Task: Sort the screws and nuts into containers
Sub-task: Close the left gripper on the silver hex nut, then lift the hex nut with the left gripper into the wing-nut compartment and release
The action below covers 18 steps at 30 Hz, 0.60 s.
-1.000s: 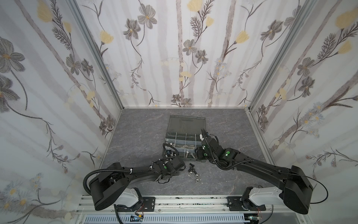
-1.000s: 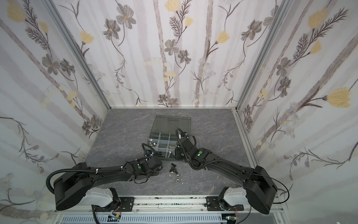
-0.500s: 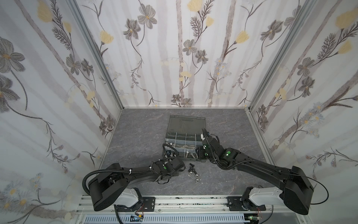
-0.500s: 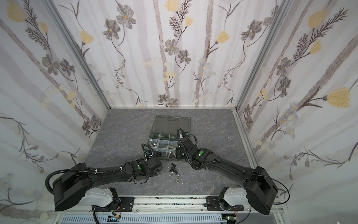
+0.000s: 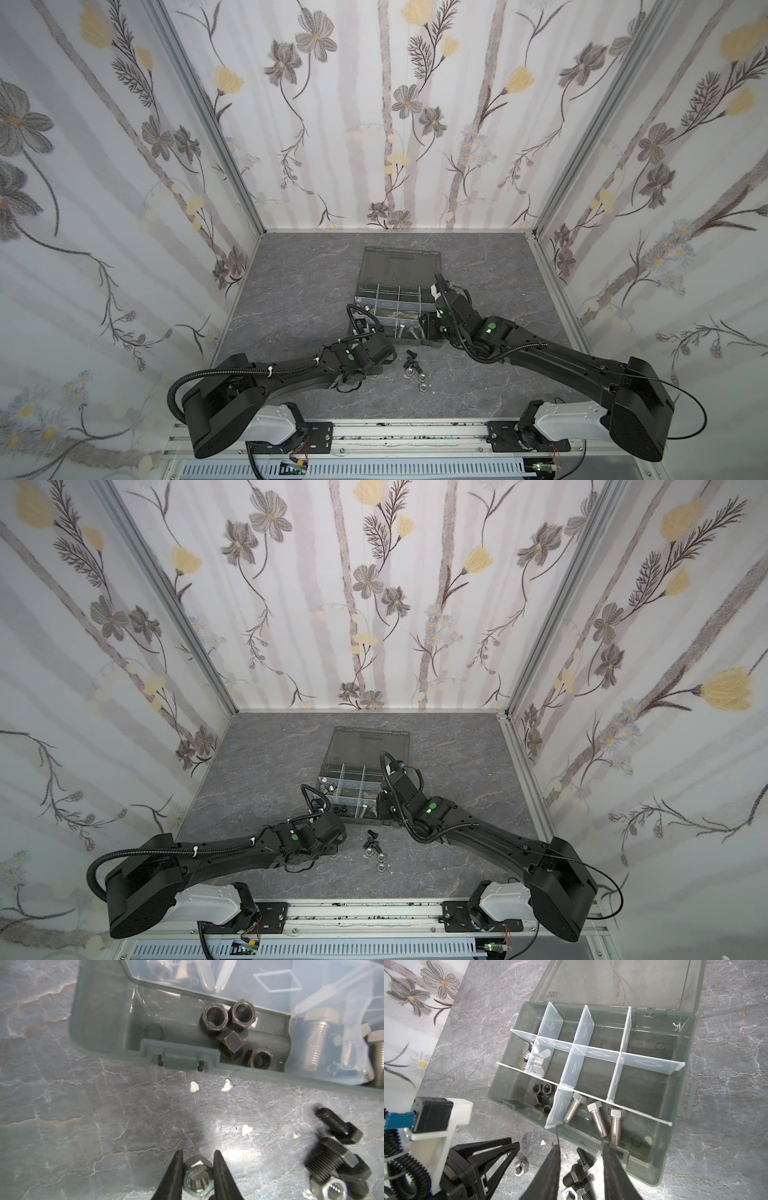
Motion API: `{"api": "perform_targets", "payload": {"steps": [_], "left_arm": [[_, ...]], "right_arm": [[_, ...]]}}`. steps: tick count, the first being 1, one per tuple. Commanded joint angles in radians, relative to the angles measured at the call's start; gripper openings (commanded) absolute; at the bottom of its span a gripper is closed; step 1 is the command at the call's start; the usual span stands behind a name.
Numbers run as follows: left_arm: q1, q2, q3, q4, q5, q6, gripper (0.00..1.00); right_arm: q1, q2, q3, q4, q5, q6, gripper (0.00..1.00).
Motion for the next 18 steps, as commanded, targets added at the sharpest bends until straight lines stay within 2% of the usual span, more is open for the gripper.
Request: {"api": "perform_targets", "payload": {"steps": [1,18], "left_arm": [[0.010,-0.017,0.017,-0.012,-0.033,0.022,0.25],[0.083,-0.063,0.156,-0.009,-0.006,0.141,0.24]], "right_arm": [[-0.001,-0.007,-0.001,0.028,0.014,0.009,0.36],[-0.010,-0.054,-0.036,0.014,0.030,0.030,0.36]]}}
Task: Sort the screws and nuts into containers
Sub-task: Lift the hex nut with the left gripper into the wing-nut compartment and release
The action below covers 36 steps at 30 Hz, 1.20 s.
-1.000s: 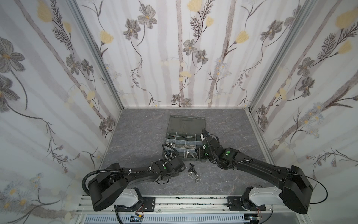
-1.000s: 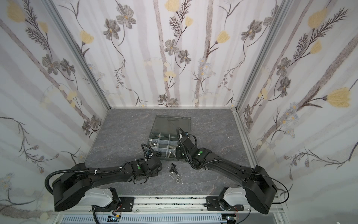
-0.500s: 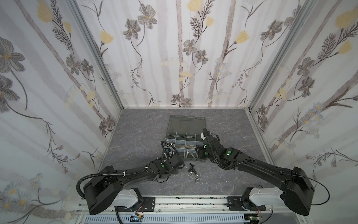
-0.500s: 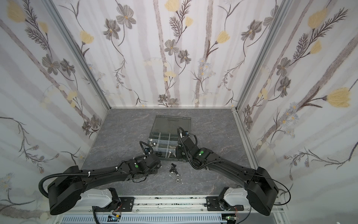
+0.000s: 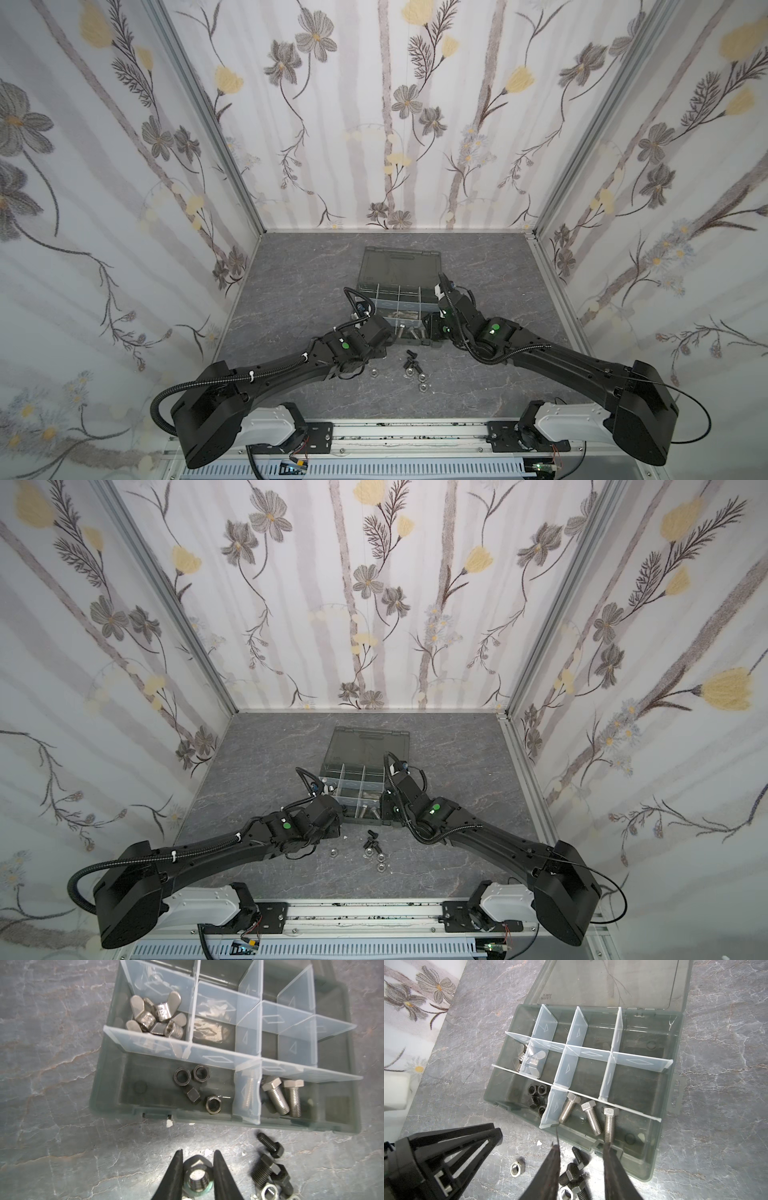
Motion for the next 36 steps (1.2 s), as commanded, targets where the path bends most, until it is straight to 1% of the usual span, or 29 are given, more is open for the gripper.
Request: {"api": "perform_targets", "payload": {"steps": [1,7,12,18,24,31,36], "left_arm": [[0.025,-0.005,0.041,0.002,-0.006,0.049,0.24],[0.096,0.066,0.145,0.010,0.028,0.141,0.24],[0.152,0.181,0.244,0.030,0.070,0.212,0.24],[0.187,0.325,0.343,0.059,0.118,0.271,0.24],[0.205,0.414,0.376,0.084,0.129,0.294,0.24],[0.220,0.471,0.393,0.117,0.155,0.293,0.24],[0.221,0.470,0.386,0.124,0.157,0.287,0.30]], "right_arm": [[0.001,-0.031,-0.023,0.020,0.027,0.024,0.36],[-0.005,-0.079,-0.065,0.005,0.034,0.037,0.36],[-0.012,-0.106,-0.065,-0.021,0.044,0.036,0.36],[-0.013,-0.134,-0.060,-0.055,0.053,0.037,0.36],[-0.015,-0.166,-0.068,-0.083,0.065,0.047,0.36],[-0.014,-0.188,-0.078,-0.095,0.075,0.060,0.36],[-0.014,-0.188,-0.077,-0.096,0.075,0.061,0.37]]}}
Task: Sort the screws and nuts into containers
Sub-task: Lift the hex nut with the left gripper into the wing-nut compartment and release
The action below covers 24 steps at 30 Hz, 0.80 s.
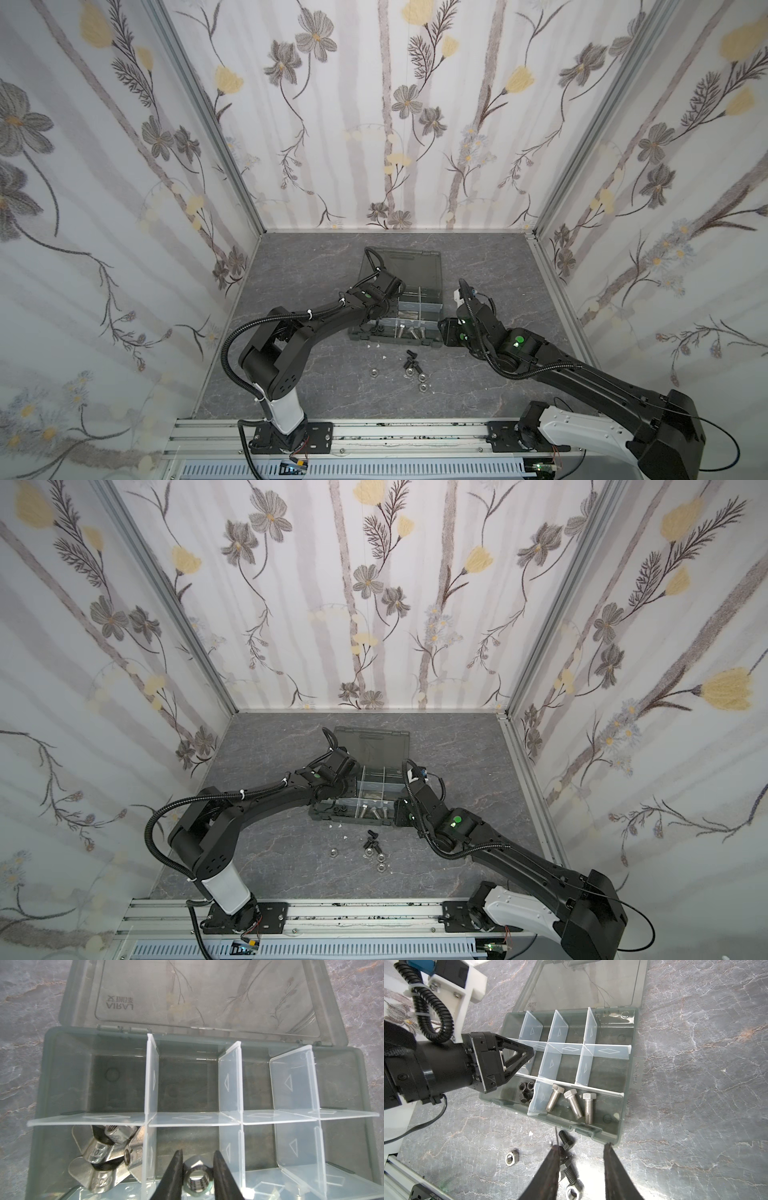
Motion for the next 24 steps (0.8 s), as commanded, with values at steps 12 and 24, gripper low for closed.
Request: {"api": "perform_targets", "payload": {"steps": [12,24], "left_arm": [[0.009,-0.100,-0.052,0.045,-0.017,-0.023,0.33],[0.067,-0.393,-0.283,0.046,-0.038,-0.094,0.35]], "right_arm": [[0.000,0.043,0.026,0.007,0.012,-0.005,0.37],[0.109,0.195,0.084,0.076,-0.043,-0.043,0.37]]}}
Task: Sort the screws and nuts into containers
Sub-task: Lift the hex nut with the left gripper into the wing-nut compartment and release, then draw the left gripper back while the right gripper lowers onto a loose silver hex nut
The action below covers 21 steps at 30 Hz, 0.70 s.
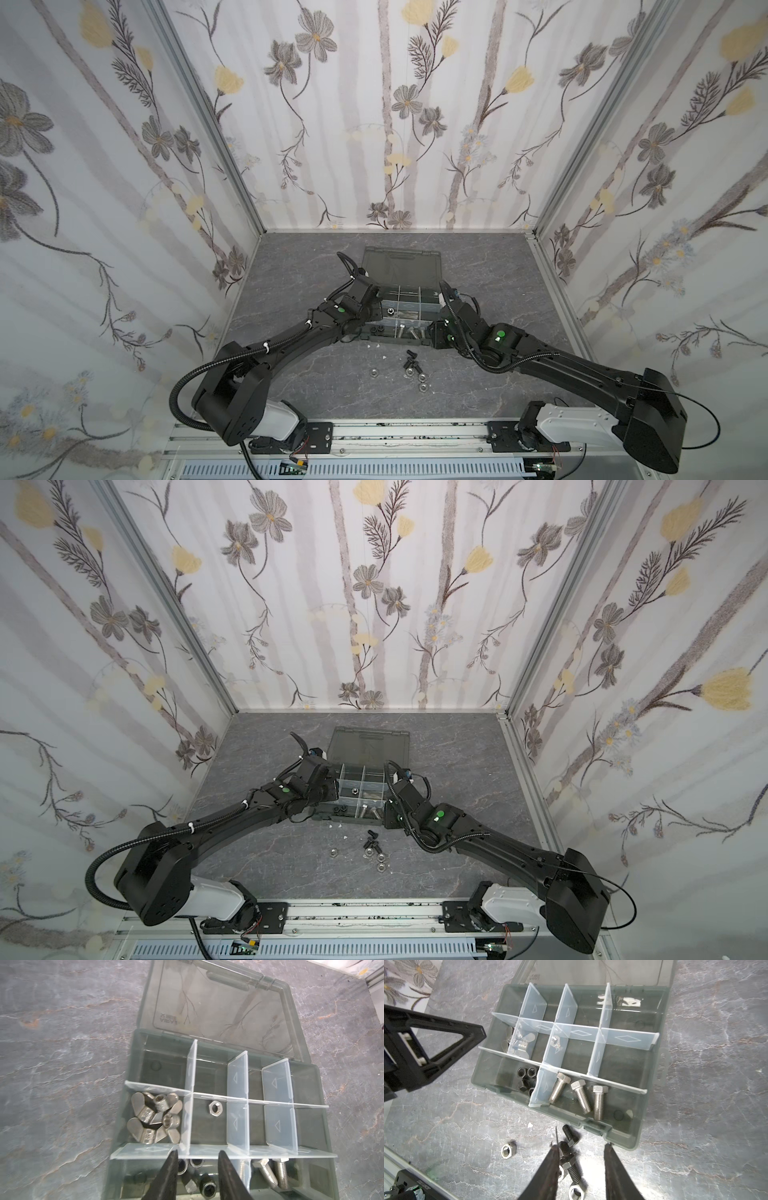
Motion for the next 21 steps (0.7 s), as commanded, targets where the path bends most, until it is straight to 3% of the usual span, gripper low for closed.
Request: {"api": "perform_targets", "payload": {"steps": [1,10,21], "left_arm": [[0.016,-0.069,-0.055,0.009,-0.025,-0.038,0.36],[0.066,-0.279,-0.231,0.009,-0.018,-0.081,0.37],[0.089,-0.363,-0.321,0.009,-0.012,-0.123,0.38]], "right_arm": [[0.048,0.056,0.035,0.066,-0.025,-0.021,0.37],[0.215,0.295,0.150,0.099,-0.087,-0.038,0.37],[0.310,0.454,0.233,0.117,-0.136,-0.043,0.41]]}}
